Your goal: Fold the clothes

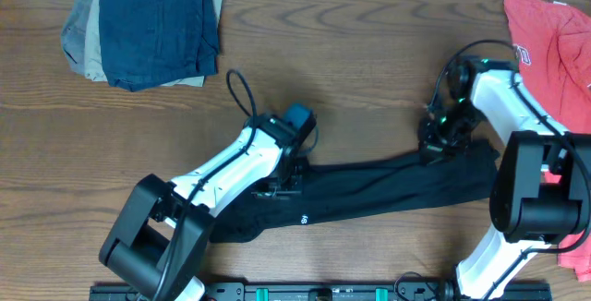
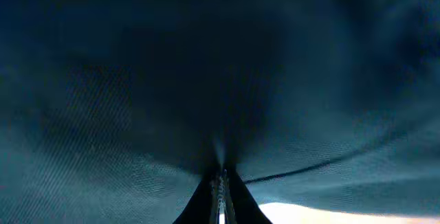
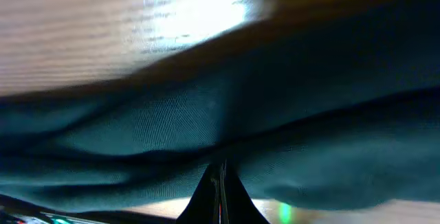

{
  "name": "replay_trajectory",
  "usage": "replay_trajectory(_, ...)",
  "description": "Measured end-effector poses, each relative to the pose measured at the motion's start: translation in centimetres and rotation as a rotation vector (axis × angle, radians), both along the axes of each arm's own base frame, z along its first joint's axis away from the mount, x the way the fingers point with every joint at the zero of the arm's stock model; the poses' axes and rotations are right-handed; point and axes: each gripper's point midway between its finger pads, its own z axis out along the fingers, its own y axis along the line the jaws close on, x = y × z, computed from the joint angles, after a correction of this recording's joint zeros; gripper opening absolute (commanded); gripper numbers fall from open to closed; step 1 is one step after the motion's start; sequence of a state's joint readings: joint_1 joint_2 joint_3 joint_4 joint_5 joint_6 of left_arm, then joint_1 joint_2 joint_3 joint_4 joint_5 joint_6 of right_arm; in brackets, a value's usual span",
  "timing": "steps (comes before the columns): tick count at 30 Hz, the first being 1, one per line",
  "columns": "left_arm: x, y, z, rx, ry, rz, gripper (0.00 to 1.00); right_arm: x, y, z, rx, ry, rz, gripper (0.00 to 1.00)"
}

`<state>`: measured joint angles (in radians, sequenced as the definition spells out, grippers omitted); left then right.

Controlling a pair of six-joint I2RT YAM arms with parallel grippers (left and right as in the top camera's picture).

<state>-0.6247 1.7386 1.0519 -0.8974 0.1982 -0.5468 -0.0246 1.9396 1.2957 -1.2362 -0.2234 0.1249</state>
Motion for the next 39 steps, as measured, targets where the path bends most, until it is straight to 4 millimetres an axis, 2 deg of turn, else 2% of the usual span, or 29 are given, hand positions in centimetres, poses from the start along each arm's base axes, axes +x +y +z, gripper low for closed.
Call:
replay_trajectory(5,-1.8,1.6,-2.2,0.02,0.051,0.044,0.06,-0.7,0.6,-1.9,-0.011,-0.003,-0.005,0.01)
replay_trajectory(10,-1.9,3.8,-2.4,-0.024,0.107,0.2,0.06,-2.0,0.5,-3.3,-0.032,0.022,-0.045,0.01)
replay_trajectory(19,-1.1,8.7,-2.6,-0.028,0.159,0.439,0.06,-2.6,1.4,-3.3,0.015,0.031,-0.085,0.01)
replay_trajectory(27,-1.1,13.1,-2.6,-0.011,0.19,0.585,0.06,-1.7,2.4,-3.1,0.052,-0.001,-0.09,0.01)
replay_trajectory(30,-1.5,15.7,-2.5,0.058,0.192,0.625,0.06,-0.8,1.9,-2.2,0.022,-0.011,-0.081,0.02)
replay_trajectory(35,-2.6,20.8,-1.8,0.232,0.171,0.677,0.06,2.2,1.1,0.7,-0.014,-0.078,-0.064,0.16)
replay_trajectory(37,-2.7,22.3,-0.8,0.271,0.146,0.69,0.06,3.4,0.9,1.8,-0.023,-0.111,-0.062,0.35)
replay_trajectory(38,-2.6,22.9,-0.2,0.284,0.131,0.702,0.06,3.9,0.6,2.2,-0.026,-0.126,-0.062,0.49)
replay_trajectory(39,-2.4,23.5,0.5,0.293,0.105,0.715,0.07,4.2,0.3,2.5,-0.031,-0.136,-0.065,0.57)
